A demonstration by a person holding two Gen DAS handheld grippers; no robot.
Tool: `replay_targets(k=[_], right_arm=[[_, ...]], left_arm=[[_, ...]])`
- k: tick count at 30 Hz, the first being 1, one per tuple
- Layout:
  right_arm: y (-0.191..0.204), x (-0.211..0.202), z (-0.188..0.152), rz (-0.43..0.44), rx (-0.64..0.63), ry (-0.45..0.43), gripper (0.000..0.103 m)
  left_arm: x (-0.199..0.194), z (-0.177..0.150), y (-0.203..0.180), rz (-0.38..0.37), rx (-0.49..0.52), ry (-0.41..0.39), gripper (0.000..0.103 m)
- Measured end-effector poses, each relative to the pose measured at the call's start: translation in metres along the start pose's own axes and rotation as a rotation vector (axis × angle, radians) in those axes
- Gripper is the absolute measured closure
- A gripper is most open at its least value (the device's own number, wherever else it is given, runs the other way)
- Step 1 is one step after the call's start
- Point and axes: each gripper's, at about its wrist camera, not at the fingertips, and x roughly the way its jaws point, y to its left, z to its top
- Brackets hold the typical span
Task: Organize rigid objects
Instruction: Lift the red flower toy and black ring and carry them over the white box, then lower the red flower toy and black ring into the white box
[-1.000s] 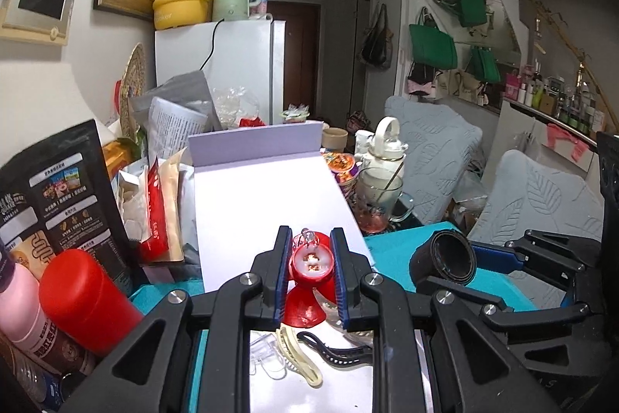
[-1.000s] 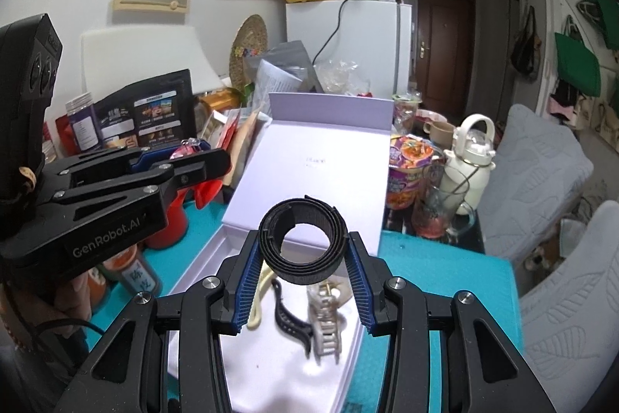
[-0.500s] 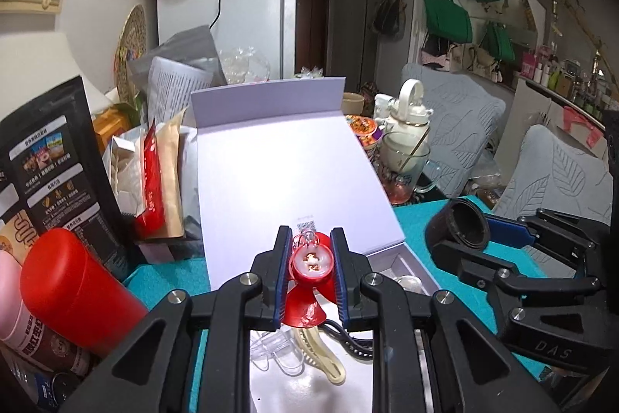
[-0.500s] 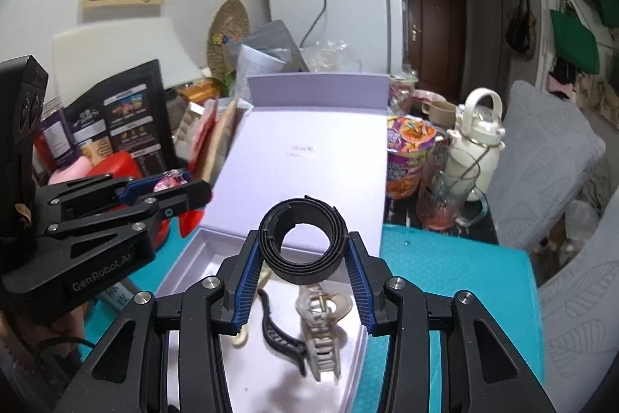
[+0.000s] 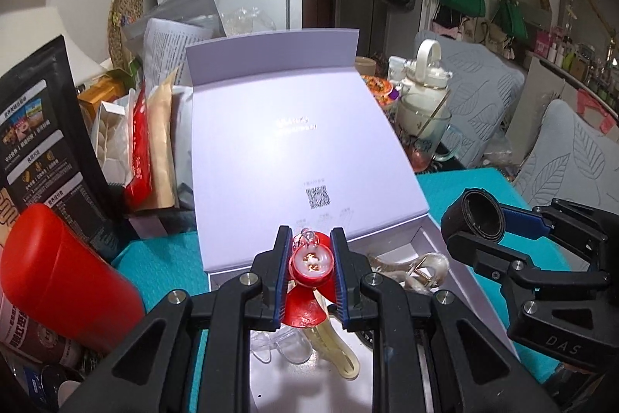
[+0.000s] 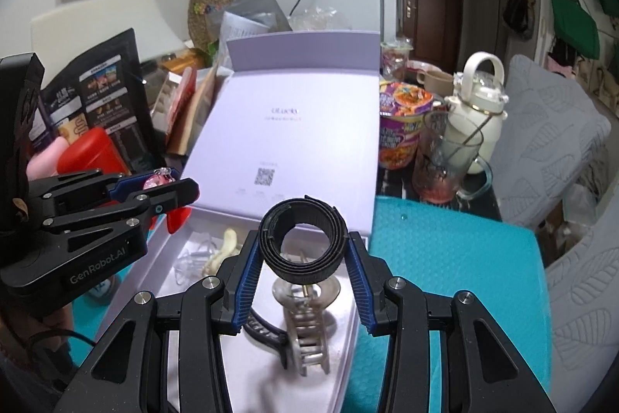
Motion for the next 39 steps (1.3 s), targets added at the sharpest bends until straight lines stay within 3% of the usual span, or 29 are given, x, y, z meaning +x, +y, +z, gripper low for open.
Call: replay_targets(k=[9,25,39], right_arm=[[-0.001,0.022,-0.006,0.013,0.013,0.060,0.060],[0.002,0.048,-0.014,0.012,0.002,0.107,0.060],[0.002,0.056,-0.017,0.015,0.014,0.106,0.060]], left_arm=[[0.030,-0.010,0.000,0.012,0.000,0.099,0.083],[0.064,-0.024,-0.004,0.022,0.013,0.200,0.083],[0.074,-0.023,0.009,0.038,-0.039,0.212,0.083]])
